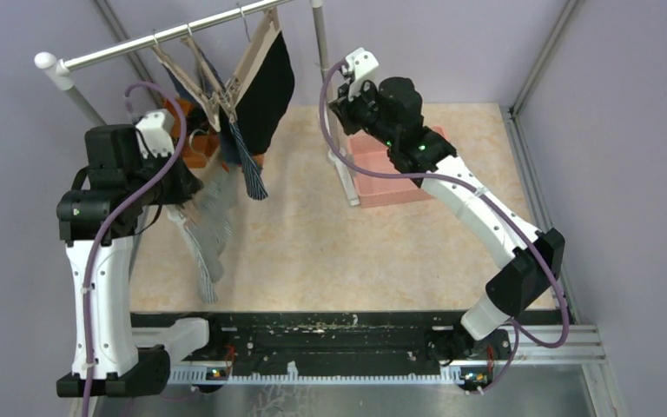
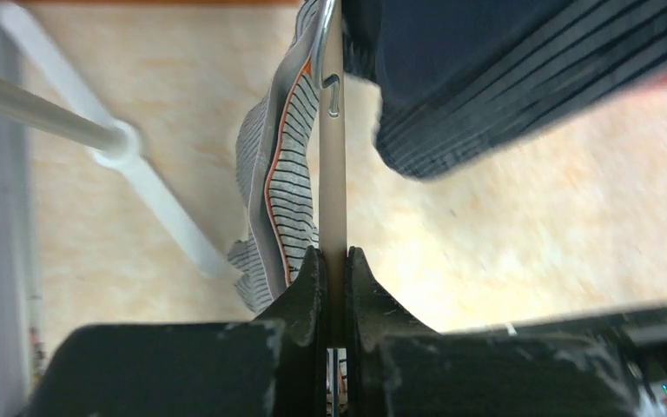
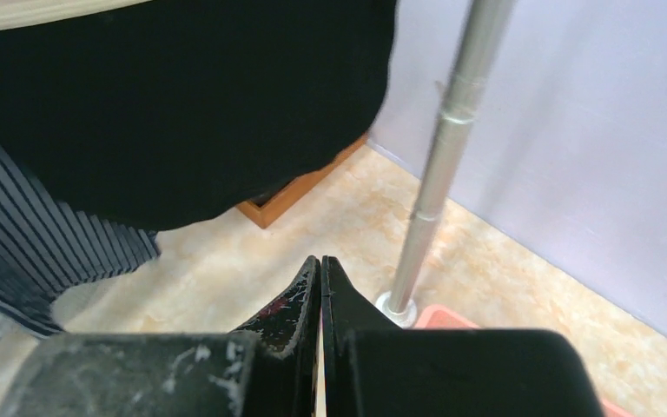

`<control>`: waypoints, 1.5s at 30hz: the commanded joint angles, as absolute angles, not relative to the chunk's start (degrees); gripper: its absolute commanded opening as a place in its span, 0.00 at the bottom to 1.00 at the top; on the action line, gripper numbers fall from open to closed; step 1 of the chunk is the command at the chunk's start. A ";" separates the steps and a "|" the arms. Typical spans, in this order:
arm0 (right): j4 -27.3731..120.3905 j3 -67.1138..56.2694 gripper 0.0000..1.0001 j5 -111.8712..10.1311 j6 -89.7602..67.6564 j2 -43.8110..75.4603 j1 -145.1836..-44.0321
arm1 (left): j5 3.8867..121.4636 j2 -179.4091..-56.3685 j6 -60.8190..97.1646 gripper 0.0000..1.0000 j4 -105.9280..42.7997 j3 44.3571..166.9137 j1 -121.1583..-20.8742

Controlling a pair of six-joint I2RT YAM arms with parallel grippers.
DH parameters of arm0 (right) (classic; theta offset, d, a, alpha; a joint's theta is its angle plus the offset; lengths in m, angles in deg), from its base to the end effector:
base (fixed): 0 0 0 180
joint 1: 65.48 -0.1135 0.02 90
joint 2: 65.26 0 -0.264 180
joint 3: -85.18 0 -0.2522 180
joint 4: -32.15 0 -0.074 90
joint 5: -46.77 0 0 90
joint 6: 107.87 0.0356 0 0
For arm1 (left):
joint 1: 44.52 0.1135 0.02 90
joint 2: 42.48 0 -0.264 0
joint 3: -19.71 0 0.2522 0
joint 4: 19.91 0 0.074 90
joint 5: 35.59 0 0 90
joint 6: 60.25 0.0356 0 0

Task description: Remove the underwear clipped to the hanger

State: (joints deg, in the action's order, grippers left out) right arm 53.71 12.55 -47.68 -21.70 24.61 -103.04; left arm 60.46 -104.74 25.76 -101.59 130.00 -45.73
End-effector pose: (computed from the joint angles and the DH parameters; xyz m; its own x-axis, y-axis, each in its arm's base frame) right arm 0.2909 0.2272 0.4456 -0.0113 -0.0927 -0.9956 -0.6714 0.7386 -0.0611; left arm 0.1567 -0.0071 0.4740 -0.5602 -0.0574 -0.8264 0.0699 0.9908 -0.1162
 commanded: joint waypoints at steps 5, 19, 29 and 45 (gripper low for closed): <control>57.55 16.33 0.00 -55.61 -23.74 24.96 -95.12 | 93.58 -102.41 21.37 0.00 -100.21 123.52 -45.78; 74.33 22.44 0.84 -90.05 -27.37 27.44 -84.84 | 119.50 -92.75 23.33 0.00 -62.74 103.03 -46.37; 80.20 25.78 0.84 -96.30 -30.53 26.45 -84.68 | 119.13 -98.69 34.64 0.00 -69.19 99.91 -47.18; 83.47 23.92 0.80 -110.77 -30.93 27.23 -86.06 | 122.98 -100.59 35.01 0.00 -65.67 100.85 -47.25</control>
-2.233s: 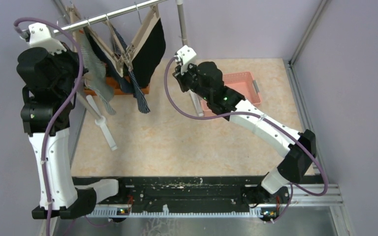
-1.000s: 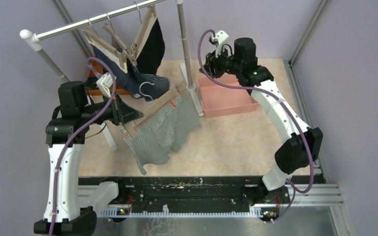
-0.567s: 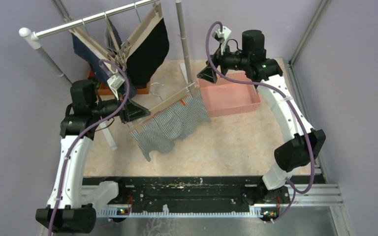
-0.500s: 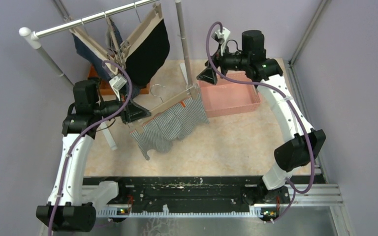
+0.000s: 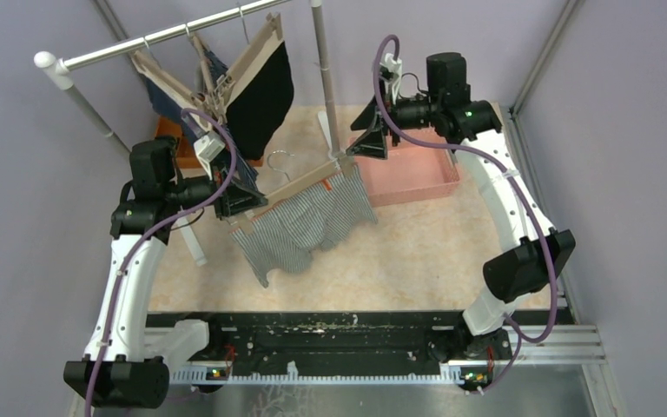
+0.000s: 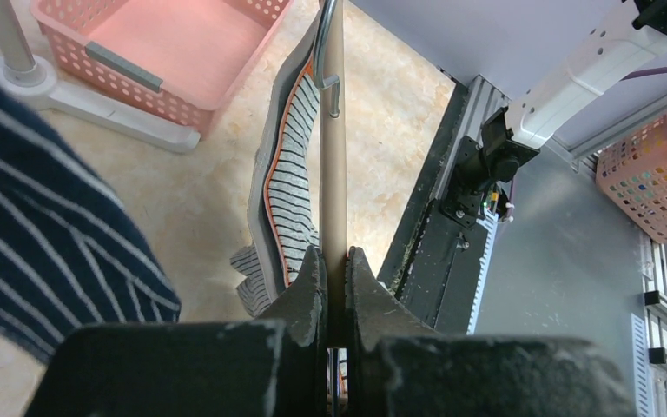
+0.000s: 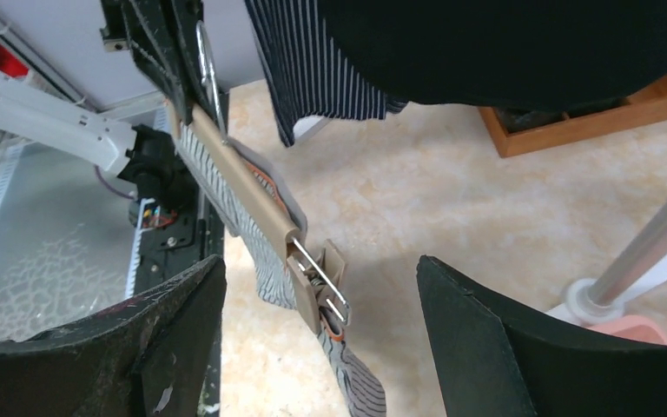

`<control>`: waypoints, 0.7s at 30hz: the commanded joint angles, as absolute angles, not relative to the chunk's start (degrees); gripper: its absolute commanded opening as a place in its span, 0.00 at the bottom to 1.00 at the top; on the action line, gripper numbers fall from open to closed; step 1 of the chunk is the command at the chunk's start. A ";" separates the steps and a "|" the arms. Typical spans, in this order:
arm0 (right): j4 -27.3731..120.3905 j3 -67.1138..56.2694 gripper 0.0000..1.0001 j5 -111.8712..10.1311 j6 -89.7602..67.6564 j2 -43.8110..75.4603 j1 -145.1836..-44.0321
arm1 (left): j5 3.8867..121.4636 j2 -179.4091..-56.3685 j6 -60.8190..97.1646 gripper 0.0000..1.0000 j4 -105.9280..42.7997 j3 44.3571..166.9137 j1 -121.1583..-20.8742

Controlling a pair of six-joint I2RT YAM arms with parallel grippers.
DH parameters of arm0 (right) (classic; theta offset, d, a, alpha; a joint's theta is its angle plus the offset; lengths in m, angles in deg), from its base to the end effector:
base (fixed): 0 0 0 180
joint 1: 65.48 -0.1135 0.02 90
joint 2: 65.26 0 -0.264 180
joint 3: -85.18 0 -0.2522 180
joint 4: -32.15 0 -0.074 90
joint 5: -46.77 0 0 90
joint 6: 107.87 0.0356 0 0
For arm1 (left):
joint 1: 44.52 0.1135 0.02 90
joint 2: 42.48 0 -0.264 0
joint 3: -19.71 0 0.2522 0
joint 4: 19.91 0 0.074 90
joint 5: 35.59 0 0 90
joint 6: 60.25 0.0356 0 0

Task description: Remove the underwear clipped to the hanger

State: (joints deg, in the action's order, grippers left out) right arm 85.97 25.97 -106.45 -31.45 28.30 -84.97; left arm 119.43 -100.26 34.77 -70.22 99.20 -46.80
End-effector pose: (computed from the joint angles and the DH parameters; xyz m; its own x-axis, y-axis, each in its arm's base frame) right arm 0.3110 0.1438 0.4521 -0.1982 -0.1824 -0.9631 -0.9767 0.1189 0.1785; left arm 0.1903 -0.0399 0.3875 -0.4054 0.0531 -0.9126 0.8508 0.3871 -0.3554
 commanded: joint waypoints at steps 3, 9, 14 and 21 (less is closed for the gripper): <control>82.21 21.83 0.79 -111.37 -30.46 27.23 -87.35 | 124.44 -101.04 33.70 0.00 -63.44 101.05 -47.27; 79.05 20.66 0.74 -113.89 -28.42 28.14 -88.82 | 126.51 -100.27 30.04 0.00 -56.99 99.45 -47.40; 77.57 21.07 0.66 -114.93 -27.68 28.96 -88.95 | 126.36 -100.24 28.02 0.00 -54.18 98.14 -47.37; 73.44 20.54 0.00 -116.38 -24.90 28.96 -88.95 | 125.60 -99.72 26.75 0.00 -53.00 96.74 -47.38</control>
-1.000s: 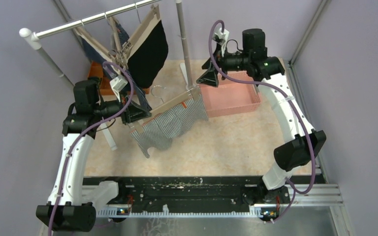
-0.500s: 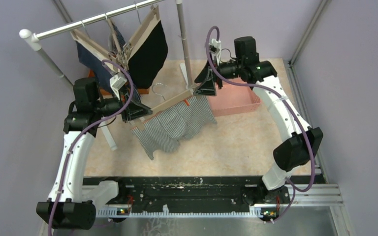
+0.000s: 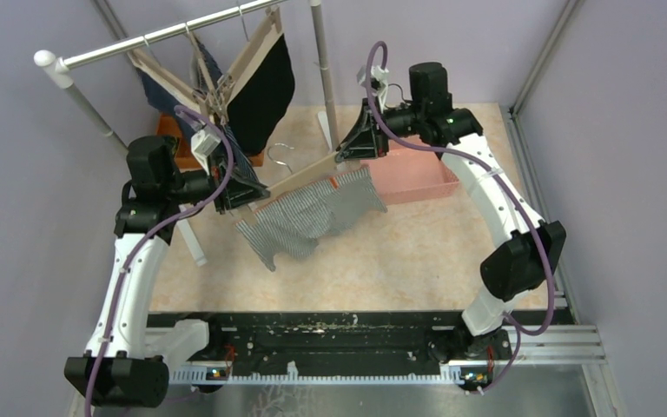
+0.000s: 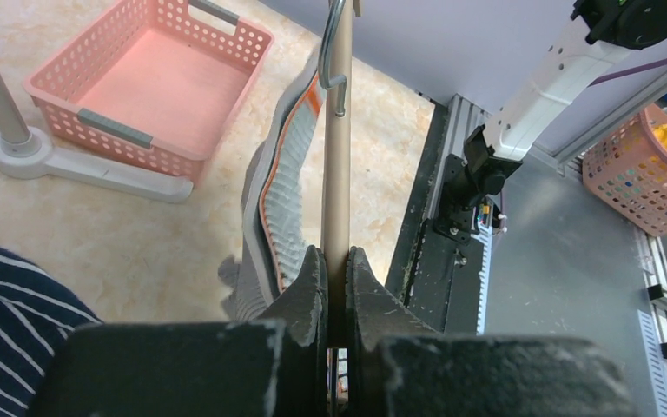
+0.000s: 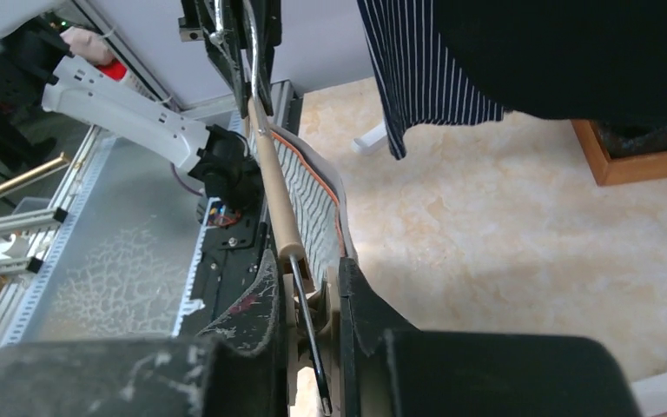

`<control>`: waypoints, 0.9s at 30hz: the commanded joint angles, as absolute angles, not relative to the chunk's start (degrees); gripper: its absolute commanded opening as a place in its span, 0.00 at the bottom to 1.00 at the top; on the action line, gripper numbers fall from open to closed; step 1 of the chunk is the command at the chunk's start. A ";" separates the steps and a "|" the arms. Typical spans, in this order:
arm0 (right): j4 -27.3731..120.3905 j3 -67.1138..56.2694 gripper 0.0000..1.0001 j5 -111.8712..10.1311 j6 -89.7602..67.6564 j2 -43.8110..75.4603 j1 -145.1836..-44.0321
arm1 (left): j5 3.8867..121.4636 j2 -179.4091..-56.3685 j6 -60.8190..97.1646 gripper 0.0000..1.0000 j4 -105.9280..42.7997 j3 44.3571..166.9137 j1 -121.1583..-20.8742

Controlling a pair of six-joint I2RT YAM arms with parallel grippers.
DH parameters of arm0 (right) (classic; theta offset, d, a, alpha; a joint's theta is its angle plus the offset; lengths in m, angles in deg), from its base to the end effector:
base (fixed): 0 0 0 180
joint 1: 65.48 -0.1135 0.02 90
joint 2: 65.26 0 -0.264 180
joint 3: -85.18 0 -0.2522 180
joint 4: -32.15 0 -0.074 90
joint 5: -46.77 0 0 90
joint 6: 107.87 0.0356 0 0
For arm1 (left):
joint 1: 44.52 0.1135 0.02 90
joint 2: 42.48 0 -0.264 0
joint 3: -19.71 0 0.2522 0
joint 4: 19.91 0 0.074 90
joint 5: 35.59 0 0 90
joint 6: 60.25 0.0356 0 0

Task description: Remove the underwear clipped to the hanger

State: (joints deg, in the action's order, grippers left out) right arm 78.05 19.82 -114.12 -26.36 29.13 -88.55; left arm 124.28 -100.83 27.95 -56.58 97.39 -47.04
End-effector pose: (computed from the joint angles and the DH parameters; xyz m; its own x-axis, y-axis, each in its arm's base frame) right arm 0.3125 0.1697 0.4269 -0.2593 -0.1630 -0.9520 -0.9607 -0.0573 0.2714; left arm 0.2001 -0.0423 0.3960 -0.3262 0.0035 -0.9453 0.9007 0.3047 -0.3097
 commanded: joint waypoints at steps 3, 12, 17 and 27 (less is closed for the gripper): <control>72.59 20.42 0.00 -115.44 -24.82 28.98 -88.95 | 125.19 -99.31 26.65 0.00 -53.24 96.32 -47.41; 64.41 15.81 0.99 -107.81 -18.12 30.00 -89.03 | 122.83 -97.85 19.16 0.00 -42.30 94.38 -47.37; 43.73 5.49 0.99 -103.14 -6.54 25.02 -90.43 | 120.25 -95.93 9.46 0.00 -24.07 89.82 -47.47; 9.82 -6.66 0.91 -91.69 7.23 20.21 -95.84 | 113.28 -93.63 7.78 0.00 -19.77 87.37 -47.70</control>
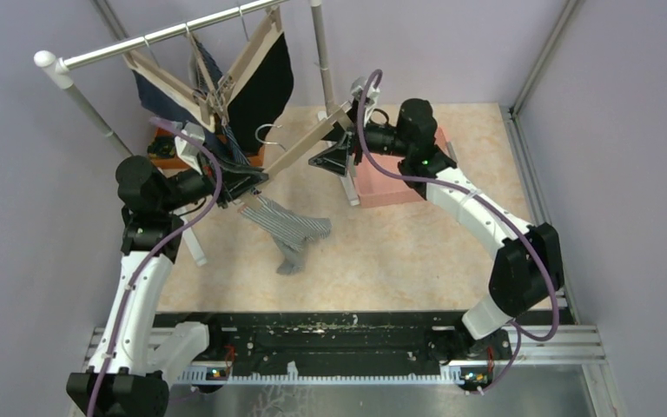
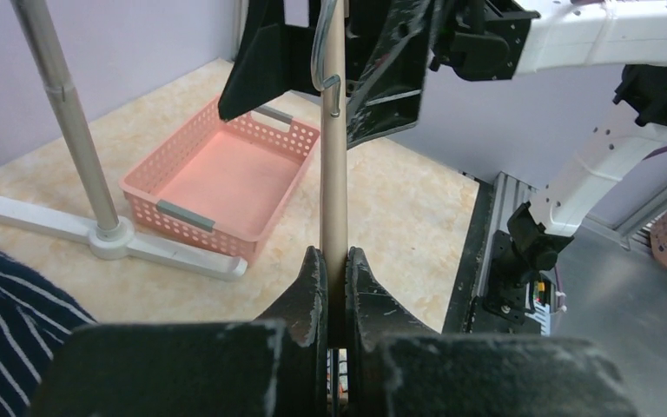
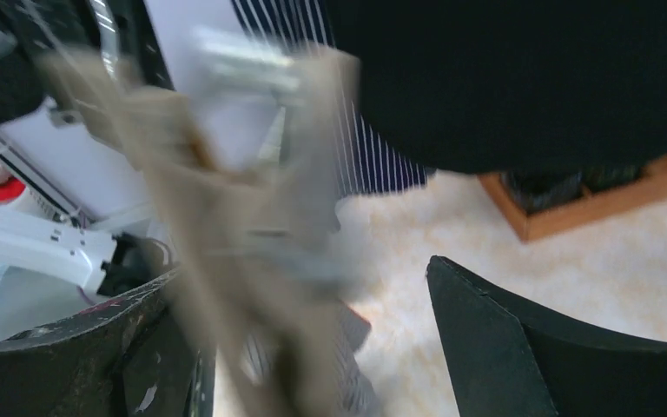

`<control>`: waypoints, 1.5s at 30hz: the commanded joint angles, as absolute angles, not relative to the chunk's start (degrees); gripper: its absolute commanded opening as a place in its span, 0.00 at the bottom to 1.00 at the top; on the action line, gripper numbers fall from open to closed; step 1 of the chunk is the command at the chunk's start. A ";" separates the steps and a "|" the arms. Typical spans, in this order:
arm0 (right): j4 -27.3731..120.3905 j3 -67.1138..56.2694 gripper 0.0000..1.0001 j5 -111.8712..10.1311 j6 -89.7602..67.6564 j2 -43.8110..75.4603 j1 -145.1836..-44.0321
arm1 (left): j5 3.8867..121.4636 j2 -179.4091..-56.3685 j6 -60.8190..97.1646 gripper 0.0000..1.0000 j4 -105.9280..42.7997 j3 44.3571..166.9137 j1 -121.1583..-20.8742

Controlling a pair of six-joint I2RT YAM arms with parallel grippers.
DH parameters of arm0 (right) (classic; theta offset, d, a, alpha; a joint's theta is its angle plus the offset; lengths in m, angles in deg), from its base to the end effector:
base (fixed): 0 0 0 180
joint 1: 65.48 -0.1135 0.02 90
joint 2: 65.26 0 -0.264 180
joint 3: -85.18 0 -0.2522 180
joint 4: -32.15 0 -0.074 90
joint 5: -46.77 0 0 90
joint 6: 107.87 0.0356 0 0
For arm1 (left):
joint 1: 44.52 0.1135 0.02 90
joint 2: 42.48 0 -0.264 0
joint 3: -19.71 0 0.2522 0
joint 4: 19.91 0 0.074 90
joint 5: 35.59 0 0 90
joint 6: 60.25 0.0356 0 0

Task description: Remove the underwear clipped to the hanger

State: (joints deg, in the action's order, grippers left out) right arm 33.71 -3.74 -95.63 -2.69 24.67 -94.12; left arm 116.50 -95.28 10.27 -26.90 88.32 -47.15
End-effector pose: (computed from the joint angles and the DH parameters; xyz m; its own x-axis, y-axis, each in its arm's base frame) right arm 0.3091 0.2009 0.3819 -0.2647 0.0375 -0.9636 -0.9517 0.1512 0.2673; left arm 0.1910 -0.0403 0.4064 -0.1537 -0.1492 -0.9768 0.8937 0.4007 -0.2018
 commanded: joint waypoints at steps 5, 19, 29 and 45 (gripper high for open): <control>-4.19 -9.82 0.90 -89.22 15.19 20.67 -96.50 | 111.88 -93.08 6.36 0.00 -19.26 86.51 -47.72; -15.80 -2.12 0.84 -90.17 25.43 31.49 -99.07 | 112.07 -93.68 -0.48 0.00 -9.70 83.26 -47.83; -7.29 2.12 0.00 -89.62 20.92 32.10 -100.55 | 109.69 -93.50 -2.55 0.00 -4.74 81.59 -47.92; -3.62 1.07 0.00 -84.57 17.56 27.29 -100.45 | 106.26 -89.76 7.74 0.62 -20.40 83.22 -47.86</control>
State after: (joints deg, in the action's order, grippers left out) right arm -4.06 -0.39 -88.46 21.49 32.43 -100.22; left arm 108.28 -91.76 2.99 -14.60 81.58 -47.65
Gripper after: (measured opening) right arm 0.463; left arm 0.619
